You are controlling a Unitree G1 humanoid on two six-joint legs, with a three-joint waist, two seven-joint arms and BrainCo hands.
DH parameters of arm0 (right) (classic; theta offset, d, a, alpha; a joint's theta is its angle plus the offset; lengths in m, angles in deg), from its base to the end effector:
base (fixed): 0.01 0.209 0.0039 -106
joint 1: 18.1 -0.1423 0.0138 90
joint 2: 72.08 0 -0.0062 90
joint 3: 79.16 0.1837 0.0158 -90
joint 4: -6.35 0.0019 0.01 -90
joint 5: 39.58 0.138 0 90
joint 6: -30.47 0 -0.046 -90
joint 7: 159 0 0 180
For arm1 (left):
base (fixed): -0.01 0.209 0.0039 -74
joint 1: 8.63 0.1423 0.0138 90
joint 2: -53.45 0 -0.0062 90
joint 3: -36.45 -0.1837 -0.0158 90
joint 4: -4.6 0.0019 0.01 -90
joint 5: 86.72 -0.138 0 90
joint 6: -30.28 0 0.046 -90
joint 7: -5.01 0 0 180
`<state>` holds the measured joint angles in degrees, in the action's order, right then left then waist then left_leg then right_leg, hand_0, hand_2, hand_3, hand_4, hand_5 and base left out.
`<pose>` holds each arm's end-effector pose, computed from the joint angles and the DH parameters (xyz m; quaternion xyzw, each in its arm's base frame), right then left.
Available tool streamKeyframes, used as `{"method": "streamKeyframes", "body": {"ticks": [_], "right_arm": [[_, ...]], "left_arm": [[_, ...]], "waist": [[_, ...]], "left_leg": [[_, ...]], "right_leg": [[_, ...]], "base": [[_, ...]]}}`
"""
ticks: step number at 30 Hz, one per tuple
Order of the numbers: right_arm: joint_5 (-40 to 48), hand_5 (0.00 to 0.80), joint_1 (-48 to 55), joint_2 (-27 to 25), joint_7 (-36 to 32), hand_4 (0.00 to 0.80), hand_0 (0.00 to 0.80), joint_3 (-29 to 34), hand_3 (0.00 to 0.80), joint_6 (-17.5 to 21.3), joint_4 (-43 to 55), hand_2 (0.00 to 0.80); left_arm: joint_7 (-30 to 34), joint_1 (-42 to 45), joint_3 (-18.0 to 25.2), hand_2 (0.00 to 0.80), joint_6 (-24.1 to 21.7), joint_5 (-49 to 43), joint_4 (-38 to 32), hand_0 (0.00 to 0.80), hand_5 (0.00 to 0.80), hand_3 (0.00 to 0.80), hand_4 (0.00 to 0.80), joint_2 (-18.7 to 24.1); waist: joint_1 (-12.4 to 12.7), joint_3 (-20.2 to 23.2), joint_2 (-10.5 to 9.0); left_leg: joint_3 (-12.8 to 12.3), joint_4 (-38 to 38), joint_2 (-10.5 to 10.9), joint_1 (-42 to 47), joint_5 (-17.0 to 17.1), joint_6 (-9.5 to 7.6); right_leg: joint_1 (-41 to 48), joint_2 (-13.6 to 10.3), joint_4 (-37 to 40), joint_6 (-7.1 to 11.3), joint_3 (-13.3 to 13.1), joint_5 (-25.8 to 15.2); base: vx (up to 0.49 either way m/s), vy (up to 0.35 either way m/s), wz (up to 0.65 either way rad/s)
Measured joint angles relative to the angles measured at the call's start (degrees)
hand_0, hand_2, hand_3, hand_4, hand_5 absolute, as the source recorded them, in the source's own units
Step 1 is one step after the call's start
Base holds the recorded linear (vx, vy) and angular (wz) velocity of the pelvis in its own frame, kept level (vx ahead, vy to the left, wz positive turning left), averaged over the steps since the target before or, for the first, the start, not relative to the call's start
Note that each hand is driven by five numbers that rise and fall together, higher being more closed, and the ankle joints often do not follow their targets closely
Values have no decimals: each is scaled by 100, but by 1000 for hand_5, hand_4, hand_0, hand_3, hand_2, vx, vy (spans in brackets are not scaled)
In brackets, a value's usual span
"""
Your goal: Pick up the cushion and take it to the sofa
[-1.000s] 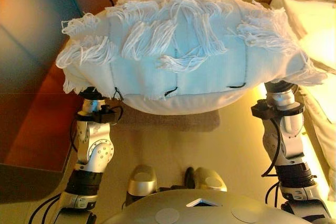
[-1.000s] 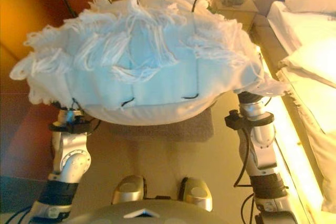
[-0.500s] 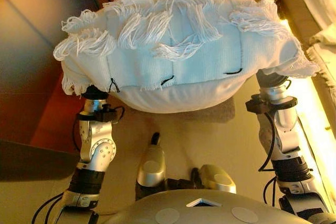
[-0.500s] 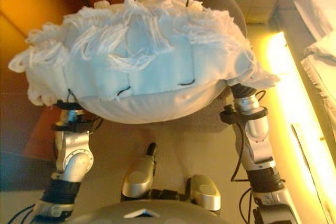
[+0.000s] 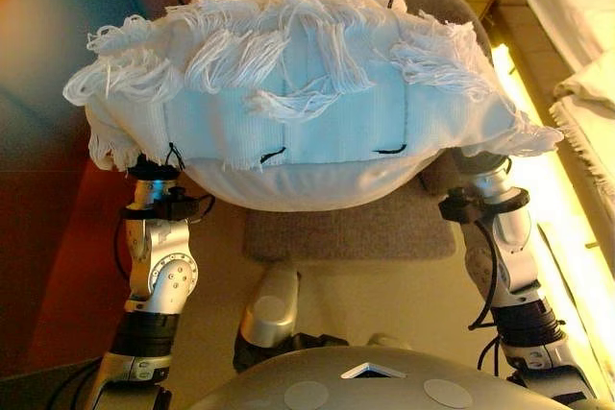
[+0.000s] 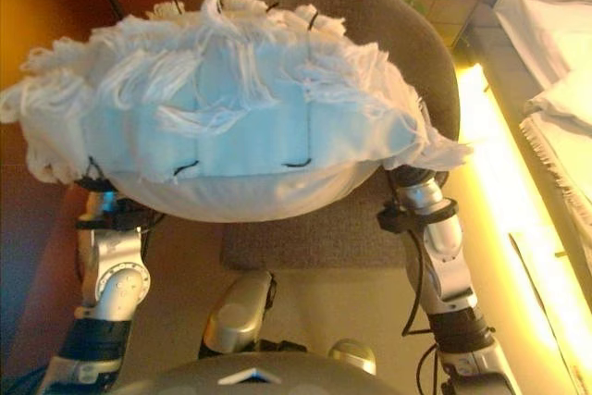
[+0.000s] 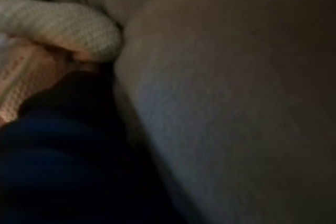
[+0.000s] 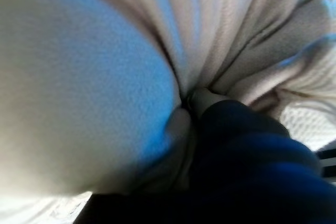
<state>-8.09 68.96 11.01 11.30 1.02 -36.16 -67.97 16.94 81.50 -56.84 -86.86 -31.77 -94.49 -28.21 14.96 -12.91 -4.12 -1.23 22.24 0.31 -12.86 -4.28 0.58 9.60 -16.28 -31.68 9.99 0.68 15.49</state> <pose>0.1981 -0.1749 0.1193 0.0847 -0.3103 0.2057 0.9242 0.1965 0.2169 0.1006 -0.2457 -0.2931 -0.1038 0.9181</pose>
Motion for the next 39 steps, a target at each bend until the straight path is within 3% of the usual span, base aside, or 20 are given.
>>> {"method": "streamKeyframes", "body": {"ticks": [2,3,4,6,7,9,10,12,13,17,19,23,24,25,28,34,39], "right_arm": [[-61,800,-194,0,167,800,800,-94,800,-7,-62,800],[-62,800,-314,-5,231,800,800,-142,800,-6,-98,800],[-66,800,-370,-12,283,800,800,-136,800,-7,-121,800],[-156,800,-347,-22,406,800,800,-155,800,2,-124,800],[-167,800,-345,-16,457,800,800,-143,800,9,-126,800],[-165,800,-339,-4,536,800,800,-79,800,88,-245,800],[-164,800,-344,9,548,800,800,-13,800,102,-386,800],[-160,800,-267,-86,665,800,800,120,800,29,-575,800],[-160,800,-171,-177,696,800,800,159,800,-12,-573,800],[-161,800,-93,-217,746,800,800,78,800,-236,-565,800],[-160,800,-7,-249,726,800,800,39,800,-344,-594,800],[-171,800,98,-243,658,800,800,-36,800,-395,-831,800],[-173,800,92,-245,658,800,800,-37,800,-413,-902,800],[-173,800,93,-261,660,800,800,-36,800,-442,-947,800],[-291,800,71,-319,725,800,800,-27,800,-604,-1030,800],[-331,800,89,-350,734,800,800,-33,800,-795,-1288,800],[-330,800,126,-146,1031,800,800,-162,800,-1103,-1876,800]], "left_arm": [[-1,-1,0,800,-86,12,17,800,800,800,800,4],[-2,-19,2,800,-139,11,16,800,800,800,800,-34],[-5,-18,1,800,-161,11,16,800,800,800,800,-93],[-22,-48,-12,800,-103,-18,26,800,800,800,800,-156],[-28,-52,-42,800,-63,-28,30,800,800,800,800,-188],[-52,-122,-165,800,72,-81,123,800,800,800,800,-184],[-117,-139,-196,800,175,-194,166,800,800,800,800,-192],[-252,-136,-363,800,357,-363,188,800,800,800,800,-213],[-319,-130,-408,800,434,-460,193,800,800,800,800,-261],[-516,35,-393,800,516,-476,201,800,800,800,800,-343],[-570,147,-398,800,515,-480,210,800,800,800,800,-336],[-574,177,-525,800,495,-470,594,800,800,800,800,-437],[-575,182,-561,800,496,-470,649,800,800,800,800,-442],[-575,195,-594,800,495,-470,664,800,800,800,800,-443],[-580,160,-686,800,493,-468,791,800,800,800,800,-487],[-928,160,-856,800,576,-472,923,800,800,800,800,-597],[-1163,158,-902,800,1115,-918,1554,800,800,800,800,-755]], "waist": [[-13,2,127],[-34,-23,216],[-93,-39,304],[-543,-69,391],[-714,-83,416],[-987,-83,394],[-1040,-94,358],[-1133,-125,348],[-1138,-74,452],[-1115,-75,399],[-1108,-71,395],[-1125,-13,471],[-1106,-3,513],[-1098,9,550],[-1107,9,604],[-1113,127,653],[-1118,350,500]], "left_leg": [[47,-776,-39,386,356,-20],[136,-1039,-60,521,420,-66],[219,-1154,-104,569,457,-92],[666,-1257,-88,601,545,-9],[876,-1255,-87,577,542,-6],[1160,-1319,-86,485,490,72],[1149,-1397,-66,598,460,66],[1007,-939,-4,755,371,68],[950,-1159,-81,929,202,209],[899,-1352,-162,1021,268,192],[742,-1141,-191,944,290,274],[159,-1135,-208,855,379,211],[113,-1291,-220,929,467,308],[117,-1383,-225,939,532,360],[-39,-1564,-205,1004,668,290],[-47,-1926,-211,1208,721,216],[-35,-2110,-197,1547,783,259]], "right_leg": [[-321,138,540,-4,400,242],[-648,261,692,-127,486,279],[-946,423,770,-196,491,243],[-1332,723,1167,-314,379,-131],[-1496,798,1192,-313,240,-351],[-1577,812,1294,-388,240,-812],[-1544,800,1338,-537,393,-827],[-1367,780,1369,-641,642,-792],[-1310,896,1339,-646,729,-751],[-1422,915,1007,-799,790,-510],[-1449,931,825,-869,850,-355],[-1468,756,654,-848,1069,-211],[-1462,740,666,-847,1109,-210],[-1462,736,682,-839,1141,-210],[-1370,684,757,-798,1228,-224],[-1054,741,1095,-734,1264,-283],[-577,800,1519,-667,1338,-354]], "base": [[257,-85,-51],[270,-114,-61],[277,-142,-34],[345,-219,29],[379,-260,63],[315,-243,68],[289,-260,66],[275,-245,55],[251,-203,37],[208,-144,12],[145,-62,19],[141,87,39],[73,125,35],[25,122,32],[27,127,27],[138,28,15],[119,2,10]]}}
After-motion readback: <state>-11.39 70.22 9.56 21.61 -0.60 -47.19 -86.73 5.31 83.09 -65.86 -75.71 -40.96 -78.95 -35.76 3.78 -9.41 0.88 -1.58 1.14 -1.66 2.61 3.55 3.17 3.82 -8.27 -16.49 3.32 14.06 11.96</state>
